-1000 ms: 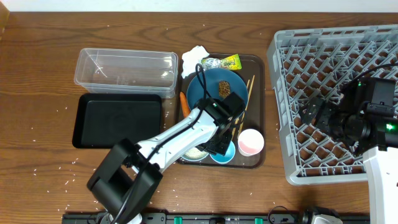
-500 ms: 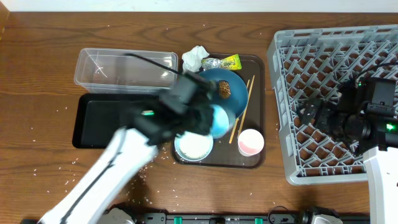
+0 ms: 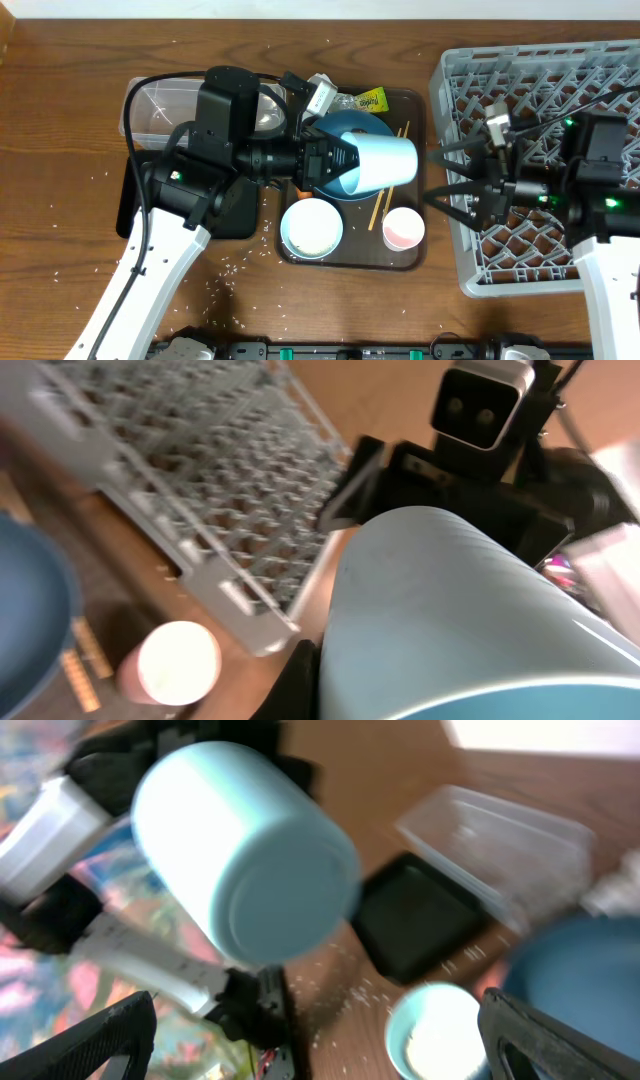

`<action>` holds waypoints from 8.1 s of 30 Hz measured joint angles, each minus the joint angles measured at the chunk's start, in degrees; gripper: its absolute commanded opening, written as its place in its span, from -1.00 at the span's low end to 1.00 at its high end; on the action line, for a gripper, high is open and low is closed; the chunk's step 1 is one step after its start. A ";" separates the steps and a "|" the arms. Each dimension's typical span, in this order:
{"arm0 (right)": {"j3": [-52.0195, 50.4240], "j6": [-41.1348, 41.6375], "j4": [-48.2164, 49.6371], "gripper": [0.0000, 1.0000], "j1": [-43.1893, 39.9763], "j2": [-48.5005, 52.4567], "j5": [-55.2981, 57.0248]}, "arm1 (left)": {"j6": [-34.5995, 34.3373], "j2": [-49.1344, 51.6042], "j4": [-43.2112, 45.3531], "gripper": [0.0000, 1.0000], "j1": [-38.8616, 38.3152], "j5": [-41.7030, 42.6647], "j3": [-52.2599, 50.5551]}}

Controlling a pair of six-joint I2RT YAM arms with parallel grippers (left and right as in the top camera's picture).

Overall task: Sort waste into correct bins and load items into the dishwasher rack
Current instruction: 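Lift the blue cup and pass it to the right gripper, then carry the blue cup with the right gripper into the grey rack, then reach the left gripper to the pink cup and grasp it, then lift the pink cup and pass it to the right gripper, then place the pink cup in the grey rack with the right gripper, then grasp the rim of the blue plate with the left gripper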

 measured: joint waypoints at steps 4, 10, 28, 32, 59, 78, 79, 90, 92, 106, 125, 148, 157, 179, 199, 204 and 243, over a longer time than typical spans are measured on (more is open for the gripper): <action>0.00 -0.83 5.99 0.82 4.48 0.00 -3.28 | -0.35 0.02 0.00 -0.87 0.00 2.99 0.00; 0.00 -0.04 16.20 0.61 9.86 0.00 -4.13 | -0.35 0.02 0.11 -0.88 0.00 5.35 0.00; 0.00 11.98 22.67 -0.08 10.38 -0.15 5.57 | -0.66 0.04 -0.09 0.84 0.28 -2.05 0.00; 0.20 14.47 14.91 -0.12 4.31 -1.22 13.57 | -1.14 0.09 -0.11 0.88 1.16 -9.64 0.00; 4.33 37.51 -17.99 -0.04 -33.44 7.87 85.11 | -1.16 0.09 -8.04 0.88 3.96 -12.50 0.00; 12.15 32.24 -21.64 0.67 -33.81 11.08 65.99 | 4.00 0.63 -16.59 0.86 -5.70 -31.12 -0.04; 12.46 31.61 -21.46 0.67 -33.75 9.14 63.04 | 4.24 1.11 -16.65 0.86 -7.52 -33.66 -0.09; 13.22 31.41 -20.87 0.71 -31.04 -1.88 52.11 | 3.91 18.67 -13.38 0.60 -22.56 -47.23 -1.40; 13.22 31.43 -20.92 0.72 -31.04 -1.90 51.80 | 3.65 21.84 -11.87 0.58 -24.37 -47.87 -1.55; 13.22 31.45 -21.18 0.77 -31.04 -1.90 51.12 | -0.09 32.41 -6.58 -0.88 -28.22 -51.23 -1.75; 13.20 12.13 -18.93 0.79 -14.38 -1.90 35.01 | 7.91 5.99 -9.09 -0.88 4.17 -10.82 -0.17; 13.20 0.94 4.04 0.49 21.90 0.09 23.43 | 7.37 6.64 -1.16 -0.88 9.75 27.08 -0.24; 13.20 1.66 5.38 0.06 22.75 3.93 22.45 | 7.34 6.75 0.44 -0.72 10.01 26.84 -0.24; 13.25 24.81 -14.69 0.08 -9.66 -4.57 70.10 | 6.97 6.75 1.44 0.61 11.93 16.68 -0.24; 13.25 43.56 -14.95 0.10 -45.55 15.82 77.07 | 6.97 6.75 -0.68 0.61 11.93 16.44 -0.24; 13.25 44.30 -15.12 0.33 -47.47 20.98 75.49 | 6.97 6.73 -0.68 0.61 11.93 16.28 -0.24; 16.24 32.76 -15.26 0.68 -12.96 0.63 60.19 | 6.78 15.30 -16.26 0.54 -3.67 -54.34 -1.01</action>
